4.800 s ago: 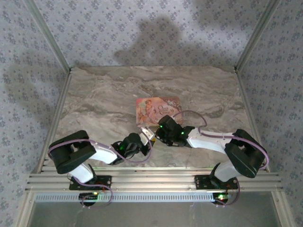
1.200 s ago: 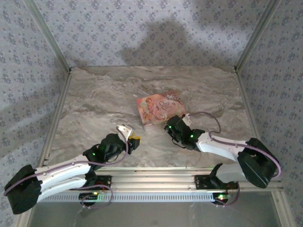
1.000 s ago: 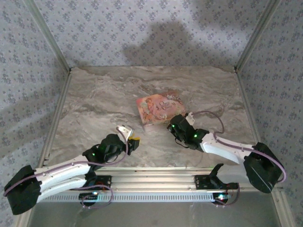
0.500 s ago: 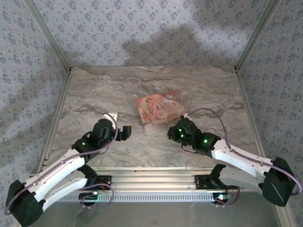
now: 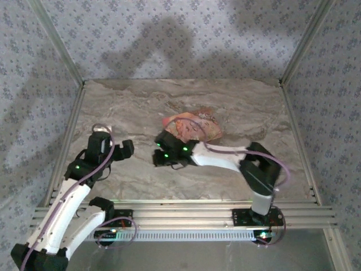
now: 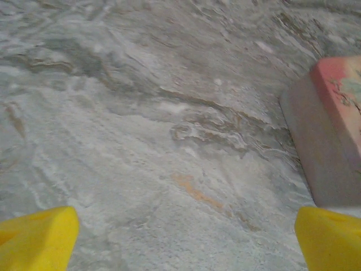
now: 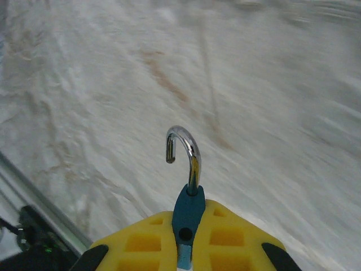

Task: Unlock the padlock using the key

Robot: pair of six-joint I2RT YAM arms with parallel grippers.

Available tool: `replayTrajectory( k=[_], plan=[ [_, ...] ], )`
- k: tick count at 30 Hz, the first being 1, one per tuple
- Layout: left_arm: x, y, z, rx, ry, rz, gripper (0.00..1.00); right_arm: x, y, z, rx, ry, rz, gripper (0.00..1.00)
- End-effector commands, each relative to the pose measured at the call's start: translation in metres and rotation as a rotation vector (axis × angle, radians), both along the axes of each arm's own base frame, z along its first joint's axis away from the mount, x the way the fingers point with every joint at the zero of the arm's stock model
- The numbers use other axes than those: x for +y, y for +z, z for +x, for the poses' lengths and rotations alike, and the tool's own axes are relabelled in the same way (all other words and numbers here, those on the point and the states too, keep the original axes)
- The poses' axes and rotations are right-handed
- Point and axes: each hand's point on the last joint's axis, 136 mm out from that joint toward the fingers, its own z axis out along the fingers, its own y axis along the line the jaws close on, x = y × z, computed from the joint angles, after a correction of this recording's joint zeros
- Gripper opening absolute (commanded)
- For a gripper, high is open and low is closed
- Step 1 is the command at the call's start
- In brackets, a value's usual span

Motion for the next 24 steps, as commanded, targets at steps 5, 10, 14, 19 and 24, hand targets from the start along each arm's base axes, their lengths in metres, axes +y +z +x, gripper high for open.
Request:
replayTrajectory(
  k=[5, 10, 14, 19, 24],
  plan=[
    [0.016, -0.005, -0.019, 0.038, 0.044, 0.022, 0.98, 0.069, -0.021, 0.021, 0.113, 0.169, 0.060, 0.00],
    [0.018, -0.005, -0.018, 0.034, 0.048, 0.031, 0.98, 0.060, -0.045, 0.045, 0.132, 0.120, 0.004, 0.06],
    [0.017, -0.005, -0.016, 0.030, 0.045, 0.033, 0.98, 0.052, -0.042, 0.054, 0.090, 0.111, -0.044, 0.24],
    [0.015, -0.005, -0.015, 0.033, 0.027, 0.035, 0.98, 0.047, -0.019, 0.064, 0.027, 0.090, -0.077, 0.44],
    [0.014, -0.001, -0.012, 0.019, 0.014, 0.039, 0.98, 0.038, 0.025, 0.074, -0.087, 0.113, -0.108, 0.51]
  ],
)
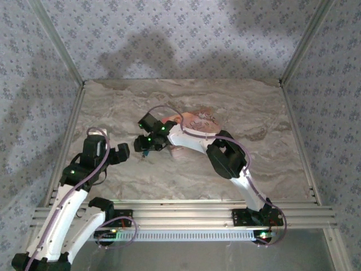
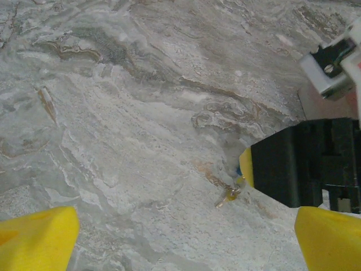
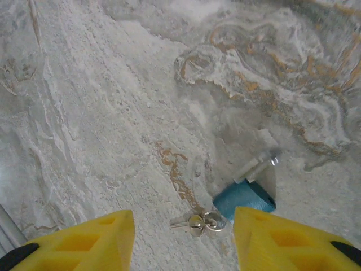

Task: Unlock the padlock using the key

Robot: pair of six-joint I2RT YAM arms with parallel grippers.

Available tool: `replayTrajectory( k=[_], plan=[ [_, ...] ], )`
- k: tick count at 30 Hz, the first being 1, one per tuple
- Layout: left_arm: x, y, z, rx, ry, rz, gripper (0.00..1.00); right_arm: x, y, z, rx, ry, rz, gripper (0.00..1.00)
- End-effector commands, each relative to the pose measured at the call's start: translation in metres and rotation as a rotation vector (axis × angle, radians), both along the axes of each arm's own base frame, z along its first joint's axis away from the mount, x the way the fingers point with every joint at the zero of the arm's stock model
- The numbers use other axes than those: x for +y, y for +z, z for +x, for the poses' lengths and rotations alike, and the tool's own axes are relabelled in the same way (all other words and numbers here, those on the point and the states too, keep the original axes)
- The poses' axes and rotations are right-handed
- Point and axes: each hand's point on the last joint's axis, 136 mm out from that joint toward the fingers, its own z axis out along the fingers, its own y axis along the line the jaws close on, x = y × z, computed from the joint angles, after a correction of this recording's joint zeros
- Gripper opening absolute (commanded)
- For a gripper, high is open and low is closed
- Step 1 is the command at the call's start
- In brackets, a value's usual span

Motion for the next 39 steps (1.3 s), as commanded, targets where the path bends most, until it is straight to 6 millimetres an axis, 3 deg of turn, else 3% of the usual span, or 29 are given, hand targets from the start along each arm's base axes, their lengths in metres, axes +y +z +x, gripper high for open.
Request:
replayTrajectory(
  k=[1, 4, 7, 10, 13, 18, 20, 22, 26, 28, 30, 34, 39],
  plan=[
    [0.000, 0.004, 0.003, -0.014, -0.014, 0.013, 0.98, -0.016, 0.060, 0.007, -0.139, 0.020, -0.025, 0.52],
    [-0.003, 0.013, 0.009, -0.030, -0.025, 0.011, 0.98, -0.036, 0.104, 0.010, -0.264, 0.013, -0.029, 0.56],
    [-0.008, 0.022, 0.022, -0.045, -0.043, 0.013, 0.98, -0.071, 0.147, 0.015, -0.401, -0.022, -0.051, 0.68],
    [-0.022, 0.030, 0.043, -0.087, -0.135, 0.036, 0.98, -0.120, 0.176, 0.018, -0.496, -0.075, -0.085, 0.74],
    [-0.026, 0.040, 0.062, -0.139, -0.188, 0.104, 0.98, -0.188, 0.186, 0.023, -0.542, -0.179, -0.136, 0.81],
    [-0.014, 0.047, 0.092, -0.224, -0.168, 0.237, 0.98, -0.326, 0.184, 0.020, -0.592, -0.451, -0.259, 0.92],
    [-0.012, 0.042, 0.104, -0.234, -0.177, 0.249, 0.98, -0.386, 0.172, 0.016, -0.653, -0.600, -0.312, 1.00],
    [-0.006, 0.034, 0.115, -0.234, -0.161, 0.233, 0.98, -0.438, 0.161, 0.008, -0.703, -0.722, -0.371, 1.00],
    [0.023, 0.009, 0.132, -0.188, -0.036, 0.063, 0.98, -0.510, 0.120, -0.009, -0.765, -0.849, -0.481, 1.00],
    [0.035, -0.003, 0.134, -0.183, 0.004, 0.024, 0.98, -0.527, 0.099, -0.013, -0.755, -0.867, -0.485, 1.00],
    [0.043, -0.018, 0.135, -0.172, -0.017, 0.092, 0.98, -0.539, 0.084, -0.014, -0.730, -0.912, -0.455, 1.00],
    [0.070, -0.045, 0.130, -0.127, 0.068, 0.236, 0.98, -0.546, 0.070, -0.004, -0.783, -0.947, -0.417, 1.00],
    [0.074, -0.051, 0.132, -0.290, 0.116, 0.229, 0.98, -0.552, 0.062, -0.003, -0.931, -1.009, -0.399, 1.00]
  ],
)
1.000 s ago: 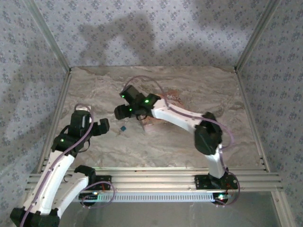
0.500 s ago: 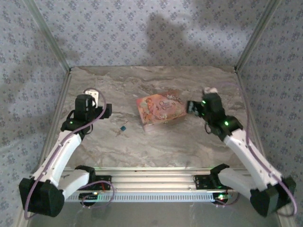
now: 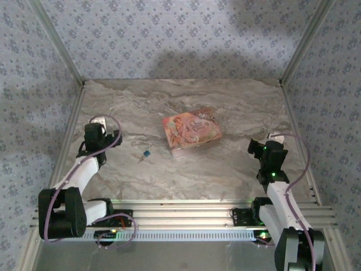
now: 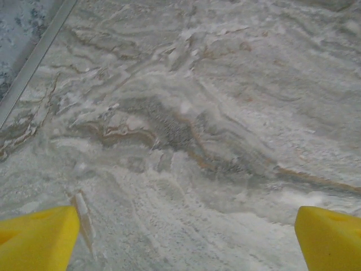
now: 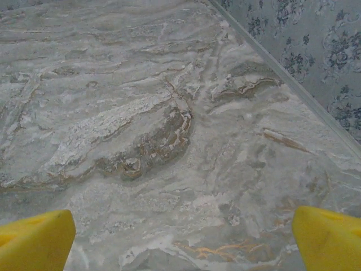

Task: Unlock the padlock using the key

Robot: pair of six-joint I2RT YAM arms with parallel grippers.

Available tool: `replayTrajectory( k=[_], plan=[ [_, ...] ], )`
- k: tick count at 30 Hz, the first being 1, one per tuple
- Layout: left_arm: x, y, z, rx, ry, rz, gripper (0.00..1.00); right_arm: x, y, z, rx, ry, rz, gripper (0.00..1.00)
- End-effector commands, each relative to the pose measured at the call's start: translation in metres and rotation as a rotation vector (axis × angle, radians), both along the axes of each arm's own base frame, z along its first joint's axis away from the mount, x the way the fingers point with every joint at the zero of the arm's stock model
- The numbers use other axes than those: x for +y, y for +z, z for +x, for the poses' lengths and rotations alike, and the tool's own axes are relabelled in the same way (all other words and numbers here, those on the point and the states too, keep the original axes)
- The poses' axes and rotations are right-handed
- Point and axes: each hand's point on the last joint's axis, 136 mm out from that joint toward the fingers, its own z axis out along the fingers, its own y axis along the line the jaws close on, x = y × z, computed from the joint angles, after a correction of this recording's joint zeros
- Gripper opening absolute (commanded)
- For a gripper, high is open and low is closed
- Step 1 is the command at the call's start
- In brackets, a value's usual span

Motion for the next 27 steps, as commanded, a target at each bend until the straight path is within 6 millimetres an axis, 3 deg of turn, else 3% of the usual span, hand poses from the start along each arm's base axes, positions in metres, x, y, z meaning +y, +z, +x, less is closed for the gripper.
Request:
replayTrajectory(
  k=[1, 4, 10, 14, 17, 21, 27],
  plan=[
    [0.008, 0.020, 0.015, -0.190, 0.030, 0.037, 0.98, 0.002, 0.028, 0.015, -0.206, 0.026, -0.042, 1.00],
    [0.008, 0.003, 0.018, -0.201, 0.043, 0.020, 0.98, 0.010, 0.020, 0.020, -0.207, 0.084, -0.060, 1.00],
    [-0.002, 0.005, 0.038, -0.304, -0.027, 0.023, 0.98, 0.025, 0.011, 0.043, -0.218, 0.176, -0.065, 1.00],
    [-0.020, -0.021, 0.050, -0.256, -0.142, 0.008, 0.98, 0.025, 0.010, 0.066, -0.212, 0.174, -0.052, 1.00],
    [-0.022, -0.022, 0.056, -0.234, -0.159, 0.000, 0.98, 0.021, 0.005, 0.073, -0.205, 0.165, -0.075, 1.00],
    [-0.019, -0.022, 0.055, -0.228, -0.146, 0.001, 0.98, 0.013, -0.017, 0.081, -0.245, 0.134, -0.063, 1.00],
    [-0.020, -0.022, 0.055, -0.232, -0.146, 0.002, 0.98, 0.019, -0.026, 0.101, -0.064, 0.117, -0.102, 1.00]
  ],
)
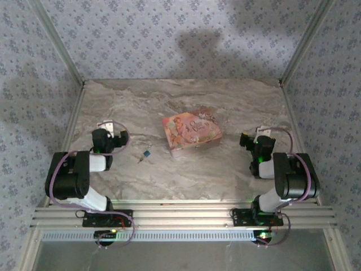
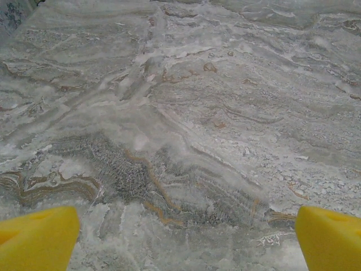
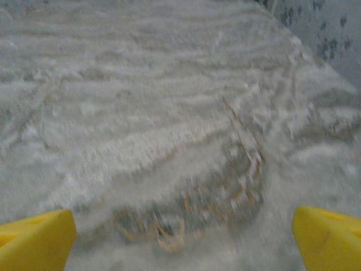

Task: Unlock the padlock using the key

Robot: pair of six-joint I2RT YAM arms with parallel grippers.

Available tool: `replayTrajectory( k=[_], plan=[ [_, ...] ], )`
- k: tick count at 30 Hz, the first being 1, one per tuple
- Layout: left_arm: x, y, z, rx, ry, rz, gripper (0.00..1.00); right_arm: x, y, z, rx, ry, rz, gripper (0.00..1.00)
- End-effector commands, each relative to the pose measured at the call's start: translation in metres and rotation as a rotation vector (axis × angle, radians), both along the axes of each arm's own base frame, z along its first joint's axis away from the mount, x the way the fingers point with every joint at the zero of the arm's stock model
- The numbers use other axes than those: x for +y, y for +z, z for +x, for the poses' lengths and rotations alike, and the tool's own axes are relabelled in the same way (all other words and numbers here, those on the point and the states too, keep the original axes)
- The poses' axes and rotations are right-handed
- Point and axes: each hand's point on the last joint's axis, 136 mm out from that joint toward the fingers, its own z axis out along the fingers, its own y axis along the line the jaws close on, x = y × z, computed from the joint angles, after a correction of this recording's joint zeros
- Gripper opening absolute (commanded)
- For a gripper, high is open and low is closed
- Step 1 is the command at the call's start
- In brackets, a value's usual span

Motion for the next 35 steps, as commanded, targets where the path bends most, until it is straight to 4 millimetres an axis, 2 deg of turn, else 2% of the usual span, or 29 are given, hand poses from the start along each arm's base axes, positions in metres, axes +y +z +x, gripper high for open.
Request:
replayTrajectory(
  k=[1, 35],
  plan=[
    [-0.0018, 0.0195, 0.0104, -0.066, -0.022, 0.009, 0.98, 0.0013, 0.0191, 0.0182, -0.028, -0.005, -0.055, 1.00],
    [-0.0018, 0.0190, 0.0104, -0.065, -0.022, 0.009, 0.98, 0.0073, 0.0175, 0.0194, -0.011, 0.031, -0.058, 1.00]
  ],
)
